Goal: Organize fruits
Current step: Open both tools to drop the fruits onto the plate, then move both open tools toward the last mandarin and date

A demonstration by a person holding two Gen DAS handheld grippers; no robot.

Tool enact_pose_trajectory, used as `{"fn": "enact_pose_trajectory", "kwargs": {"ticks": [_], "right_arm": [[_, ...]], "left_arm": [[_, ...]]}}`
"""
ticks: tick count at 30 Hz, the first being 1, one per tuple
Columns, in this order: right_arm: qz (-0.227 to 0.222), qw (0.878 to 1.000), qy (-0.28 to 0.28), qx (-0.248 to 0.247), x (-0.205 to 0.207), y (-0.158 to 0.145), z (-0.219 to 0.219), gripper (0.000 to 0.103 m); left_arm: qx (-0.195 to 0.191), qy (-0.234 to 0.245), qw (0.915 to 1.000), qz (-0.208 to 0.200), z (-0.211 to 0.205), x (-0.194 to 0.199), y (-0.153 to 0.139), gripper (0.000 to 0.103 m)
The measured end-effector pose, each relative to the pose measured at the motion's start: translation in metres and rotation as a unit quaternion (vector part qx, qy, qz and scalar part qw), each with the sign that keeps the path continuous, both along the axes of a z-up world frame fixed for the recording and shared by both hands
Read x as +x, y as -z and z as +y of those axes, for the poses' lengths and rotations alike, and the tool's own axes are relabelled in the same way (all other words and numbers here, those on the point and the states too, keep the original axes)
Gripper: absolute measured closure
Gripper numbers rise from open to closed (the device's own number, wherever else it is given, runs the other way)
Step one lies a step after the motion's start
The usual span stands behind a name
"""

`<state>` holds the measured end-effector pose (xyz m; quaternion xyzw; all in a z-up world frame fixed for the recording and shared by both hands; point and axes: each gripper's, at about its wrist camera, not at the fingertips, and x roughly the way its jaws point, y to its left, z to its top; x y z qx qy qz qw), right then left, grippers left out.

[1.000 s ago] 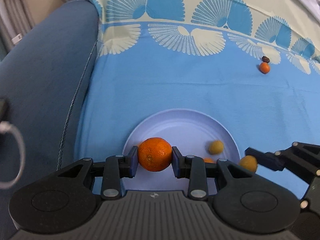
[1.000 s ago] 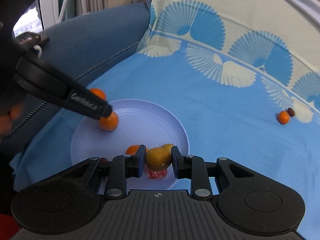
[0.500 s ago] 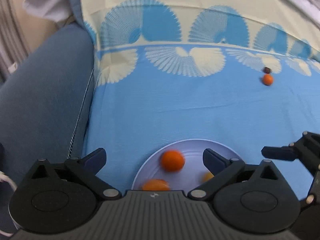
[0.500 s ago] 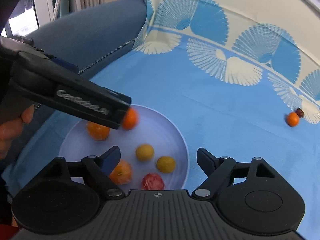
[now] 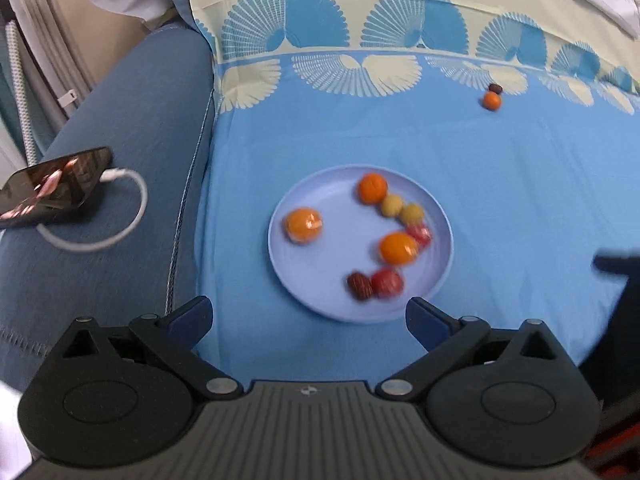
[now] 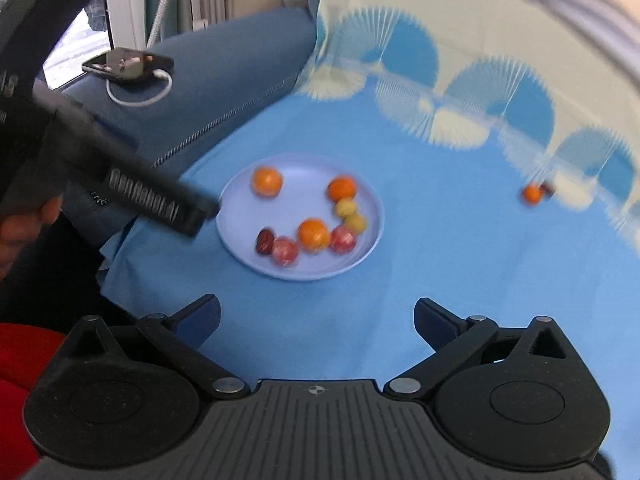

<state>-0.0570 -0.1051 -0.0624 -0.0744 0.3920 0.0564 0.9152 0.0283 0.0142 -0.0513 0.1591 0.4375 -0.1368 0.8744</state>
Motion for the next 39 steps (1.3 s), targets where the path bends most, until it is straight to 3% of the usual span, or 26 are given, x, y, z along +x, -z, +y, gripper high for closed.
{"fn": "enact_pose_trajectory", "kwargs": {"ticks": [8, 18, 30, 39], "right_arm": [[-0.074, 0.997, 0.015, 0.003, -0.042, -0.030, -0.004, 0.001], [-0.116, 0.993, 0.019, -0.001, -0.073, -0.047, -0.006, 0.001], [-0.122, 0.992, 0.025, -0.007, -0.081, -0.049, -0.003, 0.001], [-0.114, 0.993, 0.016, -0.007, -0.077, -0.047, 0.000, 0.001]], "left_arm": [[-0.019, -0.002, 0.9991, -0.039, -0.001, -0.049, -0.030, 0.000], [-0.028, 0.002, 0.9965, -0.079, -0.005, -0.082, -0.056, 0.000], [-0.034, 0.008, 0.9942, -0.102, -0.003, -0.094, -0.066, 0.000], [-0.042, -0.008, 0.9947, -0.093, 0.005, -0.089, -0.065, 0.000]]}}
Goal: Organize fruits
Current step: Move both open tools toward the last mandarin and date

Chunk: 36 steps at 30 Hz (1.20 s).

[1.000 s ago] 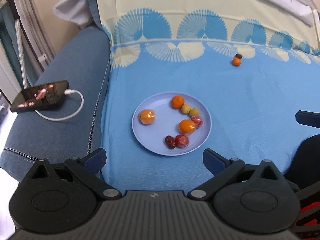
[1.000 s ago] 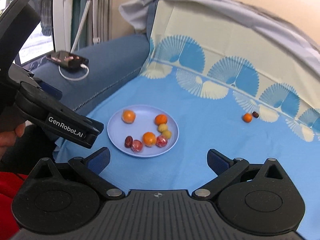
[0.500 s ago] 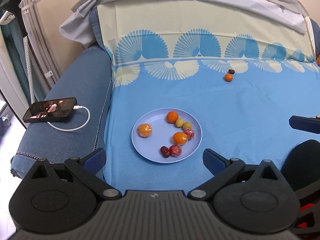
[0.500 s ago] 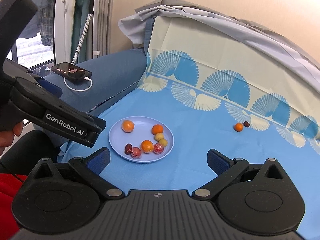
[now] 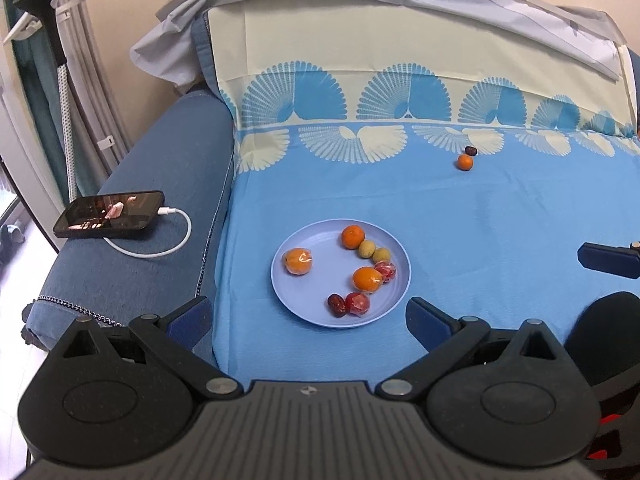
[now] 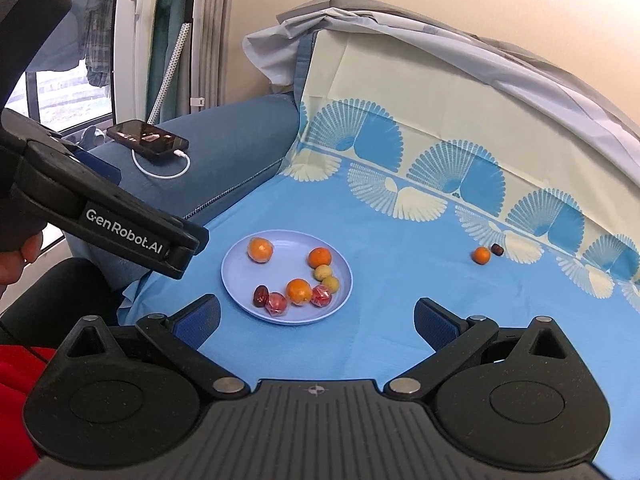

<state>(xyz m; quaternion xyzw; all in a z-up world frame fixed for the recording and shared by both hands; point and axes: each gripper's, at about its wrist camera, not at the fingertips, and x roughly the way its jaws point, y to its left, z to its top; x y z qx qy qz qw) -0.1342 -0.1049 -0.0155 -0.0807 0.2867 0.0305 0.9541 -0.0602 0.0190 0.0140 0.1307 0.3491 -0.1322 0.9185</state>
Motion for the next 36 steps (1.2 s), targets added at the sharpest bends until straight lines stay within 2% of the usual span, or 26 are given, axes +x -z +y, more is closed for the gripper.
{"fn": "enact_pose_trajectory", "kwargs": {"ticks": [17, 36], "right_arm": [[0.021, 1.000, 0.005, 0.016, 0.013, 0.012, -0.011, 0.001], [0.044, 0.994, 0.074, 0.064, 0.042, 0.031, -0.063, 0.001]], "left_arm": [[0.005, 0.002, 0.9998, 0.019, -0.010, 0.018, 0.008, 0.000], [0.015, 0.017, 0.9981, 0.057, -0.049, 0.064, 0.026, 0.000]]}}
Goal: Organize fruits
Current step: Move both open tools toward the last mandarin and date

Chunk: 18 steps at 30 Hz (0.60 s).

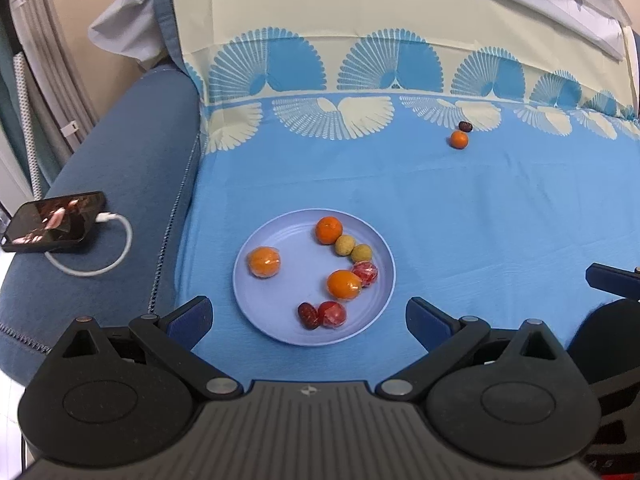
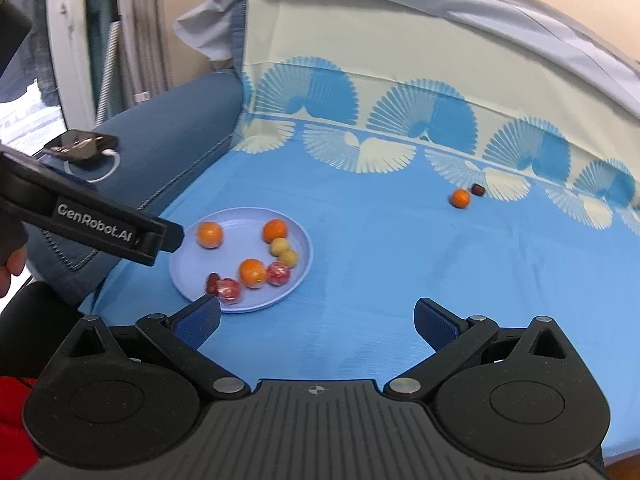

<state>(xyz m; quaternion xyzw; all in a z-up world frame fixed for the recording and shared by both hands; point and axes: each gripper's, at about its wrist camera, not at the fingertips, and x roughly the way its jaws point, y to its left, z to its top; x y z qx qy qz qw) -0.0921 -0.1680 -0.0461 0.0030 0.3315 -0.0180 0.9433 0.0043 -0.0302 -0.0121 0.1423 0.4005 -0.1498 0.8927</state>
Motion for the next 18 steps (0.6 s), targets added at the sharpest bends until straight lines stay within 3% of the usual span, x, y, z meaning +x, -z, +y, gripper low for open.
{"fn": "enact_pose_trajectory", "kwargs": {"ticks": [10, 18], "right_arm": [[-0.014, 0.997, 0.075, -0.010, 0.030, 0.001, -0.074, 0.001], [-0.026, 0.989, 0.142, -0.042, 0.073, 0.017, -0.172, 0.001]], "left_arm": [[-0.009, 0.026, 0.9993, 0.025, -0.057, 0.050, 0.009, 0.000], [-0.015, 0.092, 0.9948, 0.040, -0.154, 0.109, 0.035, 0.000]]}}
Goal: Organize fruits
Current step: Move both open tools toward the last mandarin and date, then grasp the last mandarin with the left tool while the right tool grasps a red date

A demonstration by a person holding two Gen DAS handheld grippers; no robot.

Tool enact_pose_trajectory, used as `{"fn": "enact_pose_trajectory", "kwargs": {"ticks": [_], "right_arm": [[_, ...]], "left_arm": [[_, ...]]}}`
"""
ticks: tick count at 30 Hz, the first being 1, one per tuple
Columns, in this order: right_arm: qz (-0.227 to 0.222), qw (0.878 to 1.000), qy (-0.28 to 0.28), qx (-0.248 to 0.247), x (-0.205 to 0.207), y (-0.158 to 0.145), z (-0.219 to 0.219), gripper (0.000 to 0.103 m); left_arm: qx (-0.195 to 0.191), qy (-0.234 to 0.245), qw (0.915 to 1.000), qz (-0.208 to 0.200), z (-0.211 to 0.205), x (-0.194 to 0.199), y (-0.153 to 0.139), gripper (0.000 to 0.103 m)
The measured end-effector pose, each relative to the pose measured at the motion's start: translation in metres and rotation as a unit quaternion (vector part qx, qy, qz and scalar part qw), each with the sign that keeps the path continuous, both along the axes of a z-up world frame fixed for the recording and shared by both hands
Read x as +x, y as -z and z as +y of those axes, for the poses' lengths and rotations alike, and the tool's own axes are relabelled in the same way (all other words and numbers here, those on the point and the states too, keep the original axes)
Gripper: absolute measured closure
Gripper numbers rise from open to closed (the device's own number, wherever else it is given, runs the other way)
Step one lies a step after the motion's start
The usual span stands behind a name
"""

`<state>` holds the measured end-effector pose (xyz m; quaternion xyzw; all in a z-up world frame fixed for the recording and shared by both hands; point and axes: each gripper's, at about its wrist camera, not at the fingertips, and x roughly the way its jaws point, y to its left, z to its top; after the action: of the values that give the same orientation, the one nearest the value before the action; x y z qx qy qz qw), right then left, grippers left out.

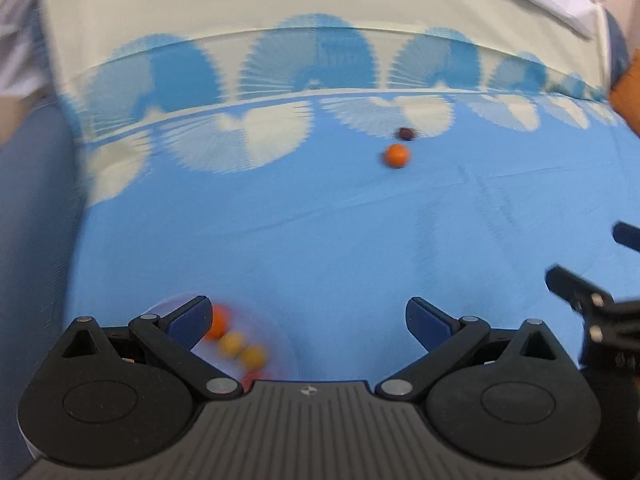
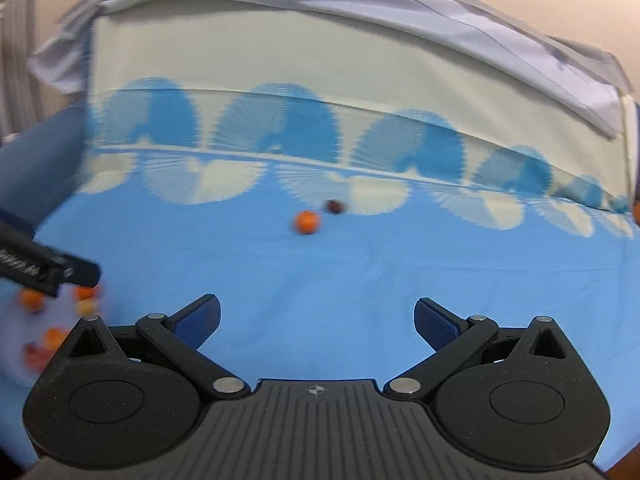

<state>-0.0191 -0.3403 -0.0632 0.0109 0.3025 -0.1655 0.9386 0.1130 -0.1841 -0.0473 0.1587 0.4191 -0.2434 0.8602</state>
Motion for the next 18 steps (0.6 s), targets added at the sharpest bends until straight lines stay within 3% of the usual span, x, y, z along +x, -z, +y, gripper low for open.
{"fn": "enact_pose_trajectory", "kwargs": {"ticks": [8, 14, 18], "right_arm": [[0.012, 0.999, 0.036, 0.011, 0.094, 0.045, -0.131, 0.001], [0.045, 0.997, -0.023, 0.050, 0.187, 0.091, -0.195, 0.001], [0.051, 0.995, -0.069, 0.044, 0.240, 0.104, -0.202, 0.001]], "left_arm": [[-0.012, 0.070, 0.9975, 0.003, -0.121, 0.091, 0.060, 0.000], [0.044, 0.128, 0.9907, 0.011, -0.204, 0.166, 0.125, 0.000], [0.035, 0.145, 0.9888, 0.009, -0.220, 0.196, 0.139, 0.000]]}}
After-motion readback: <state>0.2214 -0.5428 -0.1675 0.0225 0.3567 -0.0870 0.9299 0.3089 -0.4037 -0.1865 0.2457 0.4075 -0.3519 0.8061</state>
